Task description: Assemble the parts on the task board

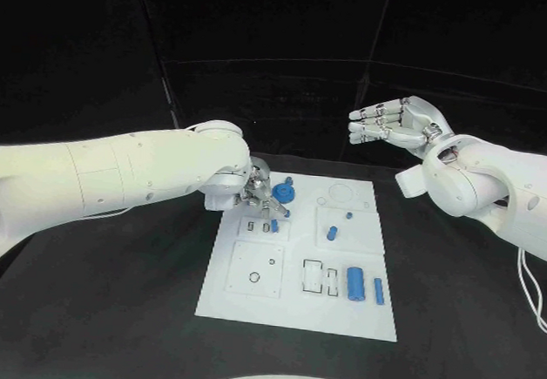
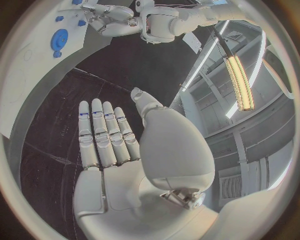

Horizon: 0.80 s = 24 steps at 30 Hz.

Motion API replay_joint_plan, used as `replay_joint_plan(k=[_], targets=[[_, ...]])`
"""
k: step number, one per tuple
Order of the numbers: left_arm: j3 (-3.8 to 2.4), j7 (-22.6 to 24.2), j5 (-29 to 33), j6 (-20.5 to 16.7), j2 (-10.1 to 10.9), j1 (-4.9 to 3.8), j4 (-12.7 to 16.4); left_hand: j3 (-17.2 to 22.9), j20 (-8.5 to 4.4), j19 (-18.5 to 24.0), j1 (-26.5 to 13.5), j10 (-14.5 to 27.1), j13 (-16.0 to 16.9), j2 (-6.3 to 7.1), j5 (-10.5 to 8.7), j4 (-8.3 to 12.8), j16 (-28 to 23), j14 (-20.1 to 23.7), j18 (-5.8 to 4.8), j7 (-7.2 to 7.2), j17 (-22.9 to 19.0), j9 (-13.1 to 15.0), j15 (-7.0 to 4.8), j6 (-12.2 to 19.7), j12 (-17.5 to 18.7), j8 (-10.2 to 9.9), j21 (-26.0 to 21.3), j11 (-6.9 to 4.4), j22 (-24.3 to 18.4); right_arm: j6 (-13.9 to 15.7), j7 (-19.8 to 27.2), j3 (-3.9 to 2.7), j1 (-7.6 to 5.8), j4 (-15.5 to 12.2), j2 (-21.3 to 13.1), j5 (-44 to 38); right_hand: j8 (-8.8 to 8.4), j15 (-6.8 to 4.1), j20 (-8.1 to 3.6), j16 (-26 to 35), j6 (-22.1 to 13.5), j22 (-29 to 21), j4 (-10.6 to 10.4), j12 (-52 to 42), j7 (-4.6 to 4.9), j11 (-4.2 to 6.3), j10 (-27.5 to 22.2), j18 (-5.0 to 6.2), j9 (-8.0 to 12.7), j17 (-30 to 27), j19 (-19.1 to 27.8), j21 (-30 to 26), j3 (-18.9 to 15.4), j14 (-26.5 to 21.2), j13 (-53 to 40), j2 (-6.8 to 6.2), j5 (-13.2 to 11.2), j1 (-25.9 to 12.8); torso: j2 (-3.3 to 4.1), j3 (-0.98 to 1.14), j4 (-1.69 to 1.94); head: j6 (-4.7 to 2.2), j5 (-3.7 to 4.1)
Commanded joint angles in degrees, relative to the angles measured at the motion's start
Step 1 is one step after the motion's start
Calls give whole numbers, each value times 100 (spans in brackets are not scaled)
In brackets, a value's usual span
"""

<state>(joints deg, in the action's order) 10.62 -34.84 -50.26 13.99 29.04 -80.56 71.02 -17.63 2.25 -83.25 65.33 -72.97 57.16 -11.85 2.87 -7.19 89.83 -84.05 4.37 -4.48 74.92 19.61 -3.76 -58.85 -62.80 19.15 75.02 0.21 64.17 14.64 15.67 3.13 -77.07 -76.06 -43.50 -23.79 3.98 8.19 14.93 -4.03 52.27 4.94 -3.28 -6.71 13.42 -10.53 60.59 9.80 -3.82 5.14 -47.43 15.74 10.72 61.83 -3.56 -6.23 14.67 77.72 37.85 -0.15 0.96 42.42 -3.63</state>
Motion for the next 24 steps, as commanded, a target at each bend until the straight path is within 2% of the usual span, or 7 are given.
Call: replay_joint_plan(k=[1,3,9,15,20,24], targets=[[0,-57,-91,183,-54,3,-81,-34,-15,33,-77,41,-7,4,-17,-9,17,-595,36,7,1508,11,-12,21,5,27,-22,-17,-1,84,89,-4,-14,0,21,-11,-19,30,15,-17,-48,-18,0,-35,72,-6,-43,65,-3,-24,-50,-36,-65,-44,-8,70,-34,-10,1,5,-7,-1,11],[0,-61,-88,229,-81,7,-121,-39,-16,34,-81,46,-12,7,-17,-11,17,-595,37,7,1508,24,-12,31,10,38,-22,-17,-2,85,91,-4,-14,-4,27,-11,-19,31,16,-17,-50,-21,1,-38,74,-8,-47,65,-3,-28,-52,-42,-74,-47,-8,73,-36,-9,0,7,-11,8,15],[0,-74,-84,366,-143,20,-209,-52,-17,33,-93,55,-20,15,-17,-15,17,-595,36,7,1508,53,-13,57,17,65,-20,-18,3,106,81,-4,-13,-9,29,-11,-12,39,24,-27,-65,-55,4,-81,86,-18,-78,66,-6,-75,-79,-104,-187,-62,-10,132,-113,-8,-2,-5,3,20,40],[0,-83,-83,467,-200,42,-264,-54,-18,32,-88,60,-25,19,-17,-10,17,-595,35,8,1508,68,-13,66,21,78,-17,-18,9,125,62,-3,-13,5,37,-11,-8,39,25,-36,-65,-66,-1,-104,87,-19,-85,67,-7,-91,-97,-127,-242,-58,-11,157,-145,-16,1,3,-2,28,26],[0,-86,-74,503,-257,63,-311,-54,-18,32,-88,60,-25,19,-17,-10,17,-595,35,8,1508,68,-13,66,21,78,-17,-18,9,122,58,-3,-13,16,43,-11,-5,38,25,-42,-64,-72,-3,-118,86,-17,-87,68,-8,-99,-108,-139,-273,-55,-12,169,-154,-19,-3,-6,4,31,47],[0,-88,-64,525,-288,76,-336,-59,-19,26,-89,58,-16,23,-17,-7,17,-595,30,10,1508,93,-14,78,15,104,-4,-20,32,116,53,-3,-13,19,49,-11,-5,38,25,-42,-64,-72,-3,-118,86,-17,-87,68,-8,-99,-108,-139,-273,-55,-12,169,-154,-19,0,-2,3,28,43]])
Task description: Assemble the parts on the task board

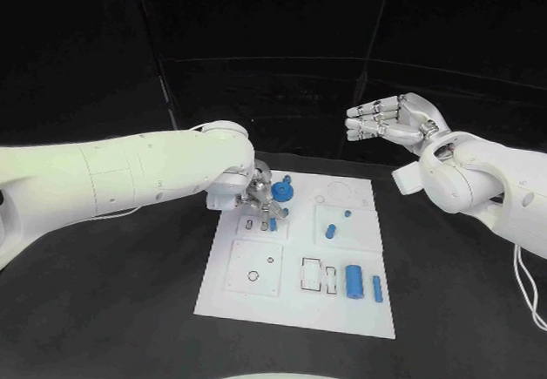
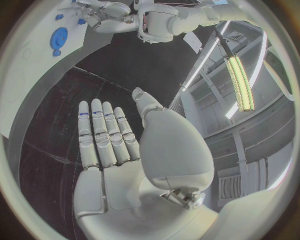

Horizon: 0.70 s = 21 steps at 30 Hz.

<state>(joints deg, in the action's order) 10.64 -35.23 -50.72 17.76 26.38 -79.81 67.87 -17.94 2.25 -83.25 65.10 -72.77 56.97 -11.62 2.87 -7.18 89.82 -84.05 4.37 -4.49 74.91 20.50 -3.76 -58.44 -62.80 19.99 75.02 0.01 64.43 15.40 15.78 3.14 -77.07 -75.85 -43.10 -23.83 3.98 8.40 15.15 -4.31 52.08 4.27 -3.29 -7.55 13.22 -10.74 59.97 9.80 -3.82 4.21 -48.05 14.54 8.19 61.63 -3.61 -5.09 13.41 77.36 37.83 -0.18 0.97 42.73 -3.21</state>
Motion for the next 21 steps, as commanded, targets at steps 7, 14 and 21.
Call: replay_joint_plan(k=[7,14,21], targets=[[-2,-54,-11,214,-66,24,-77,-22,-22,22,-46,36,11,-7,-17,11,18,-595,28,17,1509,60,-17,64,7,76,4,-2,19,44,30,-4,-13,5,22,-9,2,10,1,-29,-35,-12,-2,-59,100,10,-24,70,-11,-14,-63,-38,-62,-18,-8,85,-35,20,4,0,11,7,7],[-2,-59,-10,272,-104,65,-148,17,-25,24,32,46,7,-19,-16,80,18,-595,28,17,1509,146,-19,124,11,157,3,-5,20,73,0,-4,-13,0,30,-37,19,-13,-13,-77,-3,-18,12,-112,82,30,-7,75,-16,-21,-125,-60,-135,43,-8,136,-28,50,5,-2,4,16,-1],[-3,-62,-10,303,-126,102,-201,38,-25,24,60,51,6,-29,-15,109,18,-595,28,18,1509,189,-19,155,13,197,4,-5,24,89,-7,-4,-13,0,38,-42,22,-18,-17,-87,3,-19,18,-123,78,34,-6,75,-17,-23,-140,-66,-153,53,-7,145,-21,59,4,2,6,21,-1]])
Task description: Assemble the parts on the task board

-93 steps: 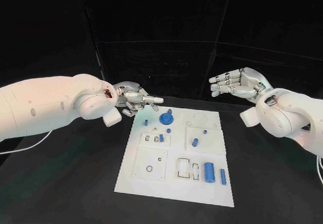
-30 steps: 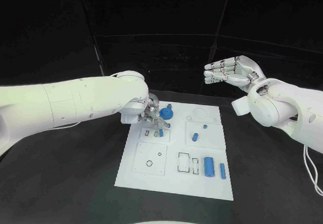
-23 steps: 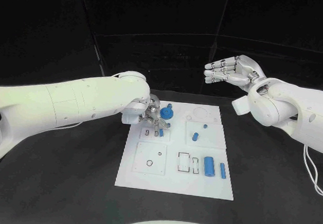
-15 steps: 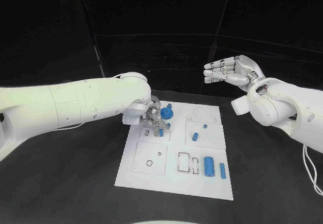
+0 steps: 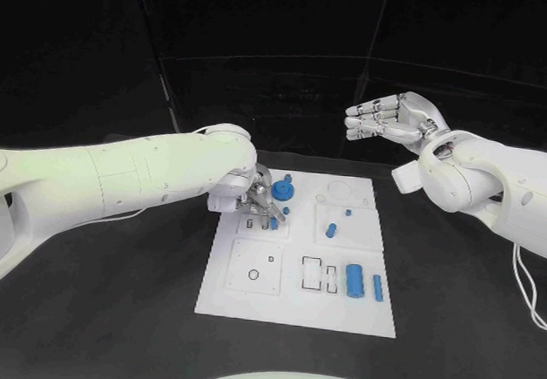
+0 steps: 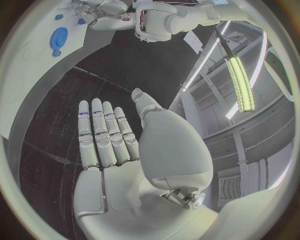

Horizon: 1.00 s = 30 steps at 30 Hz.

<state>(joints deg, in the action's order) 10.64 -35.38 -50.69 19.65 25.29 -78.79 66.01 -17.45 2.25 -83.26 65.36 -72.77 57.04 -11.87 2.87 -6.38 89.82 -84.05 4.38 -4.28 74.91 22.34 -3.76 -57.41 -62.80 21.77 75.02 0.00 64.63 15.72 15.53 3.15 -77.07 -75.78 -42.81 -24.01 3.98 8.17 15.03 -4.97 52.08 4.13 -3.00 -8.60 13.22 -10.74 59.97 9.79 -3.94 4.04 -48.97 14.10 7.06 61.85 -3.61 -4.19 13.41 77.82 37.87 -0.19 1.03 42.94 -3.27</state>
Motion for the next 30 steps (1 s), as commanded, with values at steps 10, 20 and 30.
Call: replay_joint_plan(k=[10,20,30], targets=[[-3,-48,-6,110,-60,25,-37,7,-25,24,55,55,-6,-11,-15,54,18,-595,27,-5,1509,45,-19,82,17,56,6,-5,9,54,10,-4,-13,-2,27,-25,22,5,-5,-21,3,-6,-11,-18,78,34,-6,76,-5,-6,-48,-22,-41,31,-8,55,-20,13,0,-1,1,9,23],[-3,-41,57,47,-60,32,0,164,-30,24,229,47,10,-83,-15,226,18,-595,26,1,1509,199,-25,174,4,205,10,-10,23,26,-11,-4,-12,22,55,-25,22,5,-5,-21,3,-6,-11,-18,78,34,-6,76,-5,-6,-48,-22,-41,31,-8,55,-20,13,1,-2,8,16,31],[-4,-31,141,-104,-35,37,37,524,-46,35,655,80,-27,-168,-13,653,18,-595,32,30,1509,386,-48,325,54,376,-11,-41,5,-17,-47,-3,-12,53,83,-25,26,-2,-13,-34,15,-12,5,-43,70,43,-16,74,-5,-16,-77,-49,-69,32,-4,119,39,52,4,-1,5,12,28]])
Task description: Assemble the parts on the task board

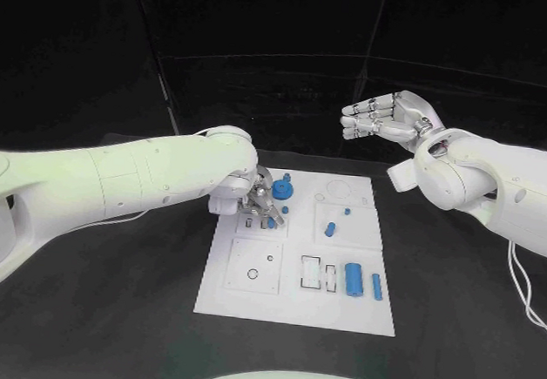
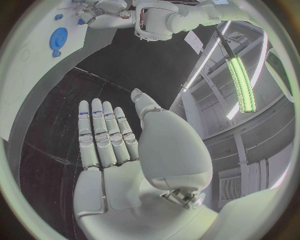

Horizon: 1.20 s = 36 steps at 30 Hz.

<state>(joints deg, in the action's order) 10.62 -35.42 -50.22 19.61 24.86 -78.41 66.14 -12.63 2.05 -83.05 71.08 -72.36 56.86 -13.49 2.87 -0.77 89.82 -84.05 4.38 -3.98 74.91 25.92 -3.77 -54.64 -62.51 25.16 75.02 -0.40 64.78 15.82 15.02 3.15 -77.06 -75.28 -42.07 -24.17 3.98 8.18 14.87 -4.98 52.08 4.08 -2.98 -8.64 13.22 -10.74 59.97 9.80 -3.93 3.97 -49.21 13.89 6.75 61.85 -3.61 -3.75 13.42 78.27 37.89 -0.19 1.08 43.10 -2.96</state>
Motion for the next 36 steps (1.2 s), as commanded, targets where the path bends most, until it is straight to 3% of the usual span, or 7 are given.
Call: replay_joint_plan(k=[1,11,17,20,23,27,36], targets=[[-2,-26,100,-105,9,-2,29,69,-28,15,115,42,-13,-11,-12,127,18,-595,33,4,1509,39,-51,59,30,46,-12,-3,-10,-31,1,-4,-13,8,12,-9,26,-3,3,-34,15,-7,3,-40,70,43,-16,74,-6,-9,-53,-28,-39,33,-4,75,39,8,3,-3,2,-2,-5],[-2,-15,311,-221,77,3,114,566,-60,15,453,78,-47,-207,7,548,18,-595,34,45,1509,140,-87,198,98,121,-16,-49,-3,-83,-29,-3,-12,49,43,-10,29,-6,0,-41,22,-10,13,-52,67,46,-19,73,-6,-13,-65,-43,-55,33,-3,93,82,25,0,-3,0,-4,4],[-4,-1,563,-410,191,3,220,1478,-59,6,278,88,-80,-215,347,971,18,-595,30,17,1509,238,-68,324,163,225,-3,-45,33,-117,-48,-3,-12,87,63,-10,29,-6,0,-41,22,-10,13,-52,67,46,-19,73,-6,-13,-65,-43,-55,33,-3,93,82,25,-5,1,14,4,32],[-5,7,676,-597,259,3,301,2544,-58,-13,-387,17,-63,28,336,1220,18,-595,29,-6,1509,344,-36,385,121,374,26,-51,88,-131,-51,-2,-11,121,88,-10,29,-7,-1,-42,22,-11,15,-55,67,46,-20,73,-6,-13,-68,-46,-62,33,-3,94,91,26,-6,2,16,8,32],[-5,15,775,-762,328,3,392,3395,-27,-19,-814,37,-168,155,340,1248,18,-595,14,-21,1509,433,-44,401,180,517,39,-64,115,-155,-57,-2,-10,147,108,-10,30,-7,-1,-44,24,-10,17,-58,66,47,-19,73,-6,-13,-71,-47,-64,35,-3,95,94,28,-6,-1,24,11,32],[-5,32,870,-977,438,7,543,4650,-38,-41,-1383,5,-233,653,300,1119,18,-595,9,0,1509,607,-55,491,152,791,90,-28,205,-203,-71,-1,-9,183,134,-13,30,-7,-2,-45,25,-10,17,-59,66,47,-18,74,-6,-13,-73,-48,-67,36,-3,95,95,28,-2,3,16,0,-1],[-2,136,891,-1522,715,91,835,5291,-43,-79,-1515,-40,-270,946,284,944,18,-595,-16,27,1509,740,-73,578,89,1005,178,-35,343,-227,-79,0,-7,213,156,-77,29,-7,-3,-48,24,-11,27,-67,66,47,-21,73,-5,-15,-84,-56,-89,35,-2,88,73,34,-12,27,63,6,-10]])
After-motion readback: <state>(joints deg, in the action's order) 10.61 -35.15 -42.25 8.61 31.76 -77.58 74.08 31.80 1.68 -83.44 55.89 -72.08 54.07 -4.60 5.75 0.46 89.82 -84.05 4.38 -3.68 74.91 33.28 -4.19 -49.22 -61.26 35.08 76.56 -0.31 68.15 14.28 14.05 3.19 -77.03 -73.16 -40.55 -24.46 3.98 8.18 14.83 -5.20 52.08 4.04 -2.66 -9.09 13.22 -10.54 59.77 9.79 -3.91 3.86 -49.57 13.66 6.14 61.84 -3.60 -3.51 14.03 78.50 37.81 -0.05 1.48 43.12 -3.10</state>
